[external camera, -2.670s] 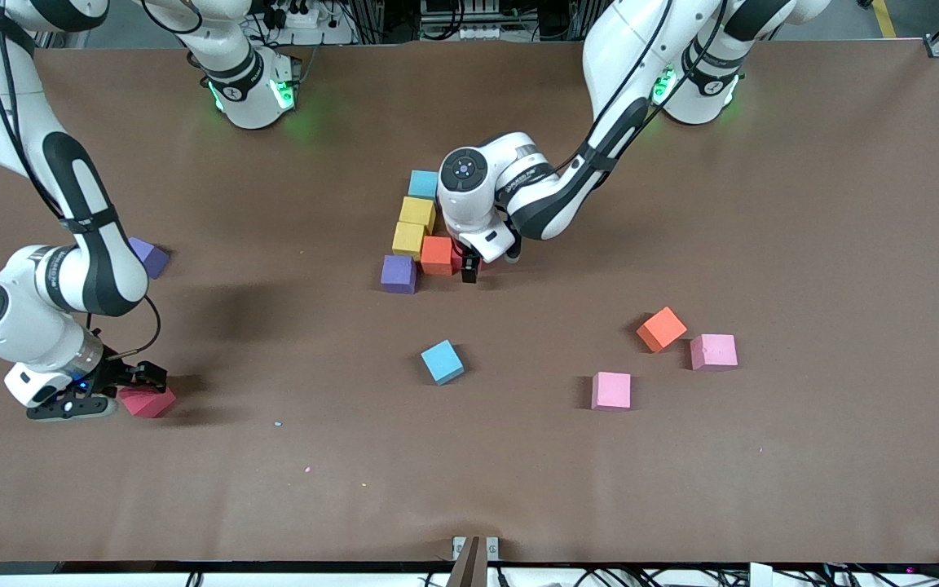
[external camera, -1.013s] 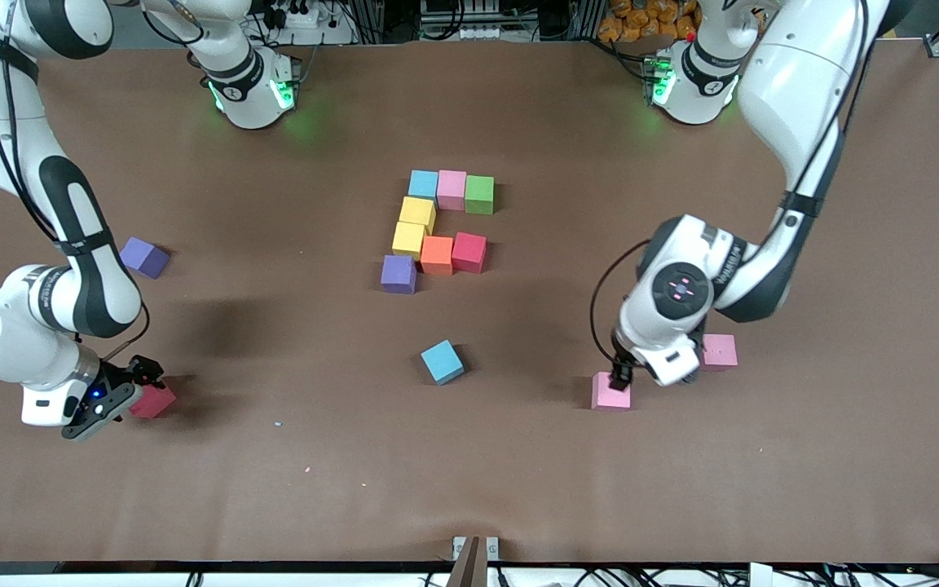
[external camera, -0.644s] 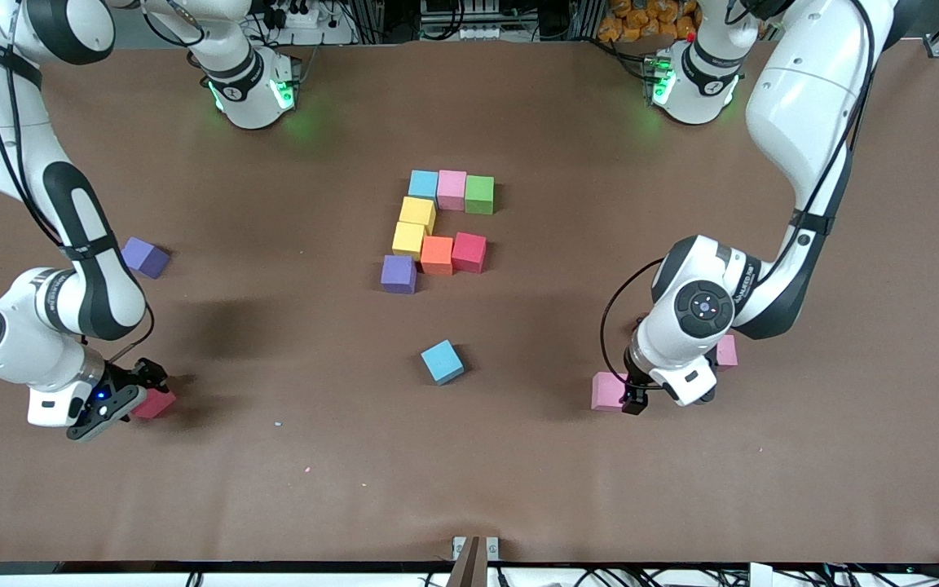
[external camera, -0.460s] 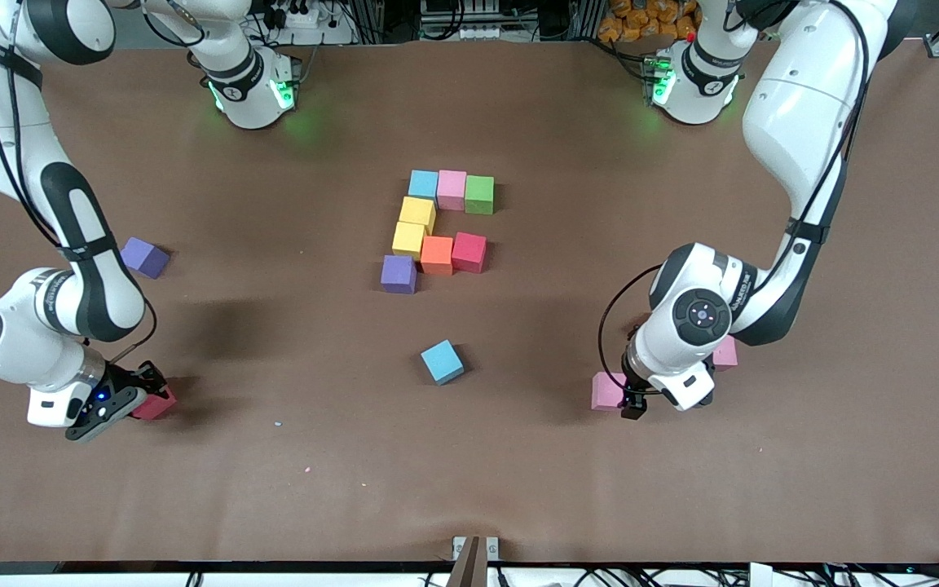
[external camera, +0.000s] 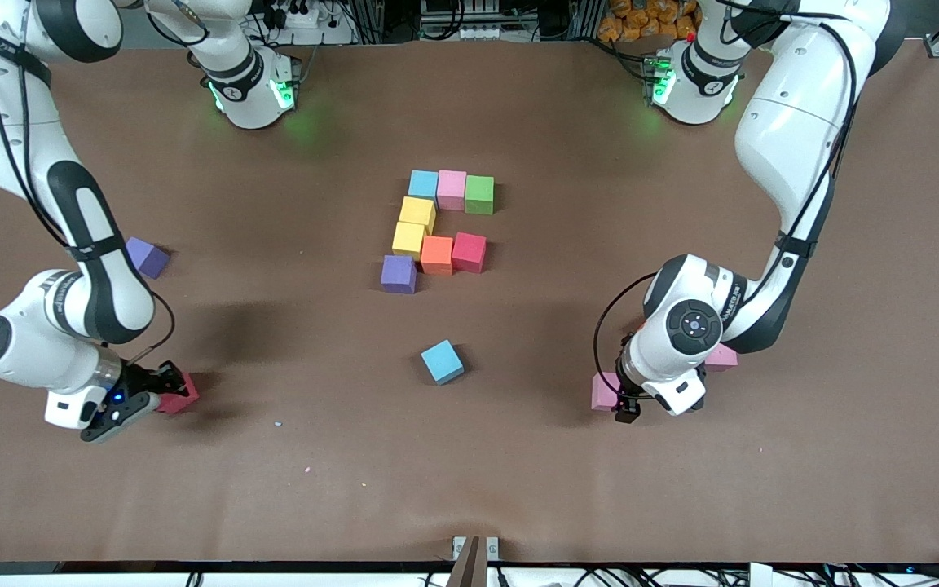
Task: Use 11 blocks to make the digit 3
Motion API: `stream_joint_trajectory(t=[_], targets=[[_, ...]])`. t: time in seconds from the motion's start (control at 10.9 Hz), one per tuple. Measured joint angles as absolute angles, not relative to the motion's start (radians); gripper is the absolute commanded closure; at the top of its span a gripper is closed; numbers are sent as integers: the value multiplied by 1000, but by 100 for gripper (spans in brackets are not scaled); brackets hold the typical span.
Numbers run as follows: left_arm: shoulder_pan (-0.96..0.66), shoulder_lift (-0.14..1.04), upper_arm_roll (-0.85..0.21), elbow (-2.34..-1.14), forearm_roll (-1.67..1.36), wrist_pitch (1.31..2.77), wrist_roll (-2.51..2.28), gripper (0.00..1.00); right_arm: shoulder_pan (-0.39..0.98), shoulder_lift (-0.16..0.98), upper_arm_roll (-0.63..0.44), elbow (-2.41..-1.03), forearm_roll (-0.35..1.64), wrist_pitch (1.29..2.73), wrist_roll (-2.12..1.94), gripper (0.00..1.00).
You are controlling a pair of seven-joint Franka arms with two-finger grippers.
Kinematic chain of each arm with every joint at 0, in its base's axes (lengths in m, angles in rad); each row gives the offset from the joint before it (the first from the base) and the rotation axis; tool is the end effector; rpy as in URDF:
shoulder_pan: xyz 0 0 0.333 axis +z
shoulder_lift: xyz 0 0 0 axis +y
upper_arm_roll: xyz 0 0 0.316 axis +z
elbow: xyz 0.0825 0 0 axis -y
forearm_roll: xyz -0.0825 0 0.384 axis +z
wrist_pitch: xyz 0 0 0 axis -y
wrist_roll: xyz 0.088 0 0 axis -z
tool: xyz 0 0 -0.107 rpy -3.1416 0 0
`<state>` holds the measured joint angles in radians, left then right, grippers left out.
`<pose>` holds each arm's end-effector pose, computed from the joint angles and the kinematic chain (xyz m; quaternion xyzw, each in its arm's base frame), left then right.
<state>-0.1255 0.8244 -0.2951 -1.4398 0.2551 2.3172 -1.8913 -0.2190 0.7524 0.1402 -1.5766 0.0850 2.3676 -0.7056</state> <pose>0.6870 -0.2553 0.2210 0.7623 0.6455 0.0111 0.0457 0.7013 -0.0685 0.2038 -0.9623 -0.2599 -0.0498 0.0635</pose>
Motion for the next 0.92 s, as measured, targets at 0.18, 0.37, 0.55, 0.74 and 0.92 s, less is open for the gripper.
stream_joint_trajectory(t=[0.18,0.37,0.55,0.74,0.92], targets=[[-126,836,-288,-1429,255,2331,-1895,0,-157,718,131,-1615,125,2353,-579,86],[-129,849,-278,-1425,255,2340,-1896,0,-106,672,127,-1668,142,2351,-452,86],[-131,868,-277,-1424,255,2353,-1896,0,-57,629,120,-1718,162,2351,-319,86],[-132,878,-276,-1423,255,2355,-1895,0,8,598,98,-1755,186,2357,-177,86],[-133,883,-276,-1422,255,2355,-1889,38,76,580,80,-1789,193,2399,-31,86]])
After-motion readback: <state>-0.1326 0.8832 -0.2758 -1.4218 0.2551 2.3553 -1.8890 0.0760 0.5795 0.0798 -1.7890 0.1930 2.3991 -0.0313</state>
